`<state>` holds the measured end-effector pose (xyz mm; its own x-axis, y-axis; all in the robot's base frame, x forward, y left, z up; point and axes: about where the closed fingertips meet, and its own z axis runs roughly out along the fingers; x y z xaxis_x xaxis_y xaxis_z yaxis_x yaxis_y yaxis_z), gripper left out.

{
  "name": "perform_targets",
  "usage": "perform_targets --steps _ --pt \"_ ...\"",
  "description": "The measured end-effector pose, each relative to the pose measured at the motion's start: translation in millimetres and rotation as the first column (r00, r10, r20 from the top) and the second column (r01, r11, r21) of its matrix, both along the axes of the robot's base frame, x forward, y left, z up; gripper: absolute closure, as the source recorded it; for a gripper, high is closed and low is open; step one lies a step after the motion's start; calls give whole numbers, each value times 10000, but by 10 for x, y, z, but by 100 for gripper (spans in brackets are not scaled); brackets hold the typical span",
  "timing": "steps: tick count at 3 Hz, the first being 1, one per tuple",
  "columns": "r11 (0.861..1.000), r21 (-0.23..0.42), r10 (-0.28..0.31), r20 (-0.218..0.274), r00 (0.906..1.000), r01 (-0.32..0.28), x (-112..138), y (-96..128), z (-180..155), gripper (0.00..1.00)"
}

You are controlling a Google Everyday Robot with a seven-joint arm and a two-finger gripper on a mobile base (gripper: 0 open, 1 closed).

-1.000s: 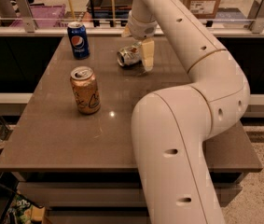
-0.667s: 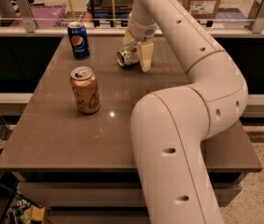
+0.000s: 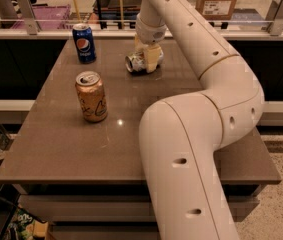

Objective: Place 7up can upright

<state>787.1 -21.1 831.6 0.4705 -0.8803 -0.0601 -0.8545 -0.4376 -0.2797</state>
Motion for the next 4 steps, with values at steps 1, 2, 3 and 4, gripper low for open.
perform_targets --steps 1,2,3,4 --pt "10000 0 0 0 10000 0 -1 0 18 87" --pt "10000 61 -1 110 9999 0 46 30 -13 100" --pt "9999 107 7 152 9999 -8 51 35 -4 100" --pt "9996 290 -79 277 9996 71 22 4 80 100"
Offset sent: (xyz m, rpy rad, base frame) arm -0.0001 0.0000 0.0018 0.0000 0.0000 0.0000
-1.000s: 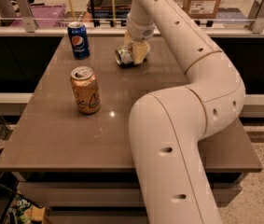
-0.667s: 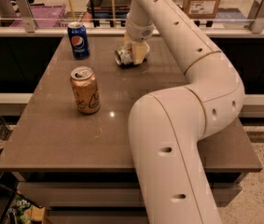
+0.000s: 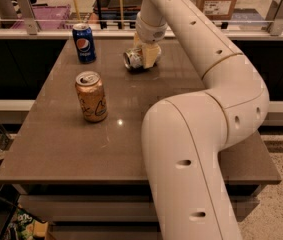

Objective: Place 7up can upright

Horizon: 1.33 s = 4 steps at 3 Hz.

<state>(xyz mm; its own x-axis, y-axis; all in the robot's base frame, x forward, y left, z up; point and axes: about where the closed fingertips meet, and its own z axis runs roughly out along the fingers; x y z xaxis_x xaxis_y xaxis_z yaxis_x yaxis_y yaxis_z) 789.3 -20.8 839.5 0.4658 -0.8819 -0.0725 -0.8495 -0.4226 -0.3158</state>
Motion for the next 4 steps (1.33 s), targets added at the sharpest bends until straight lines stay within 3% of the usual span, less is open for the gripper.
perform_targets --steps 2,4 --pt "9949 1010 -113 297 9995 83 -161 -100 256 100" --pt "9727 2318 -278 668 9974 116 -377 -211 616 100"
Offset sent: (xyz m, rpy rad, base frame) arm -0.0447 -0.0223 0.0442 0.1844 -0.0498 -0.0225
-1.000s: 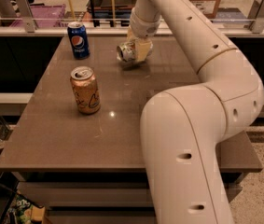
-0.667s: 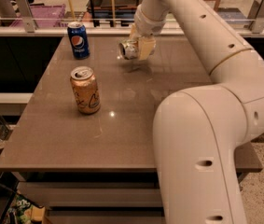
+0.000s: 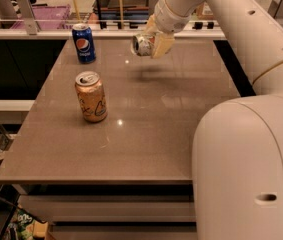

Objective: Place 7up can upright

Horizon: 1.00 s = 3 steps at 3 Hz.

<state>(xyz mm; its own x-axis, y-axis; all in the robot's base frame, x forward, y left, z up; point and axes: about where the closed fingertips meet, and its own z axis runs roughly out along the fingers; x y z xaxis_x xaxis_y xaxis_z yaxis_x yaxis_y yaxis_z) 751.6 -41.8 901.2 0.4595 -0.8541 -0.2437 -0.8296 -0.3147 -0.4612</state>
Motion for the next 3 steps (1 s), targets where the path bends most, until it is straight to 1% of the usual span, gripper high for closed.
perform_targets --steps 1,2,3 --pt "9984 560 78 -62 10000 -75 -184 45 216 100" --pt "9984 560 79 -63 9999 -76 -183 46 215 100" --pt "9930 952 705 -18 9975 -700 -265 119 293 100"
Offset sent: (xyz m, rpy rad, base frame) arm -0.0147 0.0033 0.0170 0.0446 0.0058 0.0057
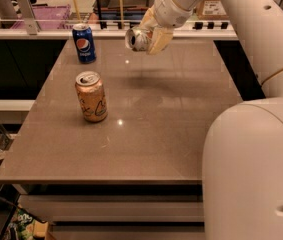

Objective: Place 7up can upright

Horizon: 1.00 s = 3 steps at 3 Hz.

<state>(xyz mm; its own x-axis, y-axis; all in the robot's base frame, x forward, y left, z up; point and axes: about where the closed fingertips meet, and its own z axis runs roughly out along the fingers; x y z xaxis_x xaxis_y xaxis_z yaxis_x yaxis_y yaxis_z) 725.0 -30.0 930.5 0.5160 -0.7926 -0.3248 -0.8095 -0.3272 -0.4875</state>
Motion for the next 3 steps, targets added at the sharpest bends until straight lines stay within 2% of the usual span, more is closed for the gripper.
perform_targets --steps 2,3 --pt "9944 783 700 171 9974 -711 -192 112 185 100" --pt "9893 1324 595 190 9980 -616 -264 144 251 100"
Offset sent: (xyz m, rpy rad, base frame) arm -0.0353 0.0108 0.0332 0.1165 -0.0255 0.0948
